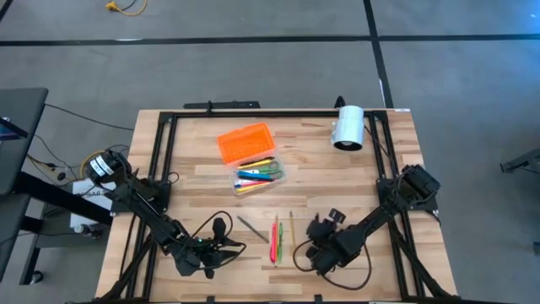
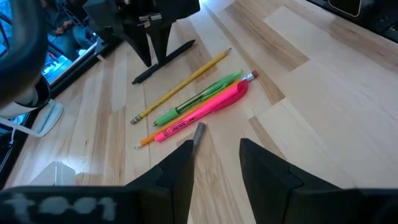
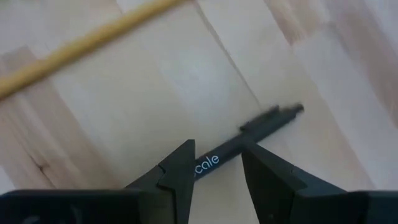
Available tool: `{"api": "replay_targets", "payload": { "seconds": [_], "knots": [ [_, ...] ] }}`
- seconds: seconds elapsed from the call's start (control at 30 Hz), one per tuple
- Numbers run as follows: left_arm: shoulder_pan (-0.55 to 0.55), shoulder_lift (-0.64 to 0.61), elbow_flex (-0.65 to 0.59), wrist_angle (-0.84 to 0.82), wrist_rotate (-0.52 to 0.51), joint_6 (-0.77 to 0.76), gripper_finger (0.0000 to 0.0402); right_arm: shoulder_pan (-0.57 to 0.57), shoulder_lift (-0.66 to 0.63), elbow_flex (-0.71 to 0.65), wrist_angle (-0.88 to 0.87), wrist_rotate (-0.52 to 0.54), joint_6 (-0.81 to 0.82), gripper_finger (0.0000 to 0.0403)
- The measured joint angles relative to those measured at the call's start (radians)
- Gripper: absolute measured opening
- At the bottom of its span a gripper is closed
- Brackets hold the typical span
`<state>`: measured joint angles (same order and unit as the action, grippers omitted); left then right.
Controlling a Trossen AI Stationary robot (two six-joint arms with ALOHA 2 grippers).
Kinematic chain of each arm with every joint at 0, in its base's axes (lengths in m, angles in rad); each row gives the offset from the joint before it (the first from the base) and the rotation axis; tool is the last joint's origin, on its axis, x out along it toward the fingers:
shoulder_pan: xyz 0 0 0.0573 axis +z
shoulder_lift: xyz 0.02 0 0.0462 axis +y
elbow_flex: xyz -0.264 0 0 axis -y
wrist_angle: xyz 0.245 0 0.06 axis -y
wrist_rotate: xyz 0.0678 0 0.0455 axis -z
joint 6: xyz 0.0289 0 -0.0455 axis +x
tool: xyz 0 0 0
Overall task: Pick & place school supplies into a supply box
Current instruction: Put the black pen into the supply box
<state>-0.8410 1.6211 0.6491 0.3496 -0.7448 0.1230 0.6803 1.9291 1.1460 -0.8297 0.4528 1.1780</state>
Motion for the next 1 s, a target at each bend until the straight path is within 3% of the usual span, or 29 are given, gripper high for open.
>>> {"api": "replay_targets", "payload": {
  "seconds": [0.13,0.43,0.77,1.0],
  "knots": [
    [0.0,0.0,0.0,0.0,0.0,0.0,0.0121,-0.016,-0.001,0.003,-0.016,-0.071,0.087,0.0127],
    [0.0,0.0,0.0,0.0,0.0,0.0,0.0121,-0.028,-0.002,0.002,-0.011,-0.1,0.126,0.0127],
    [0.0,0.0,0.0,0.0,0.0,0.014,0.0121,-0.028,-0.005,0.004,-0.006,-0.126,-0.188,0.0126],
    [0.0,0.0,0.0,0.0,0.0,0.014,0.0121,-0.027,-0.005,0.005,-0.004,-0.134,-0.208,0.0095]
  ]
}}
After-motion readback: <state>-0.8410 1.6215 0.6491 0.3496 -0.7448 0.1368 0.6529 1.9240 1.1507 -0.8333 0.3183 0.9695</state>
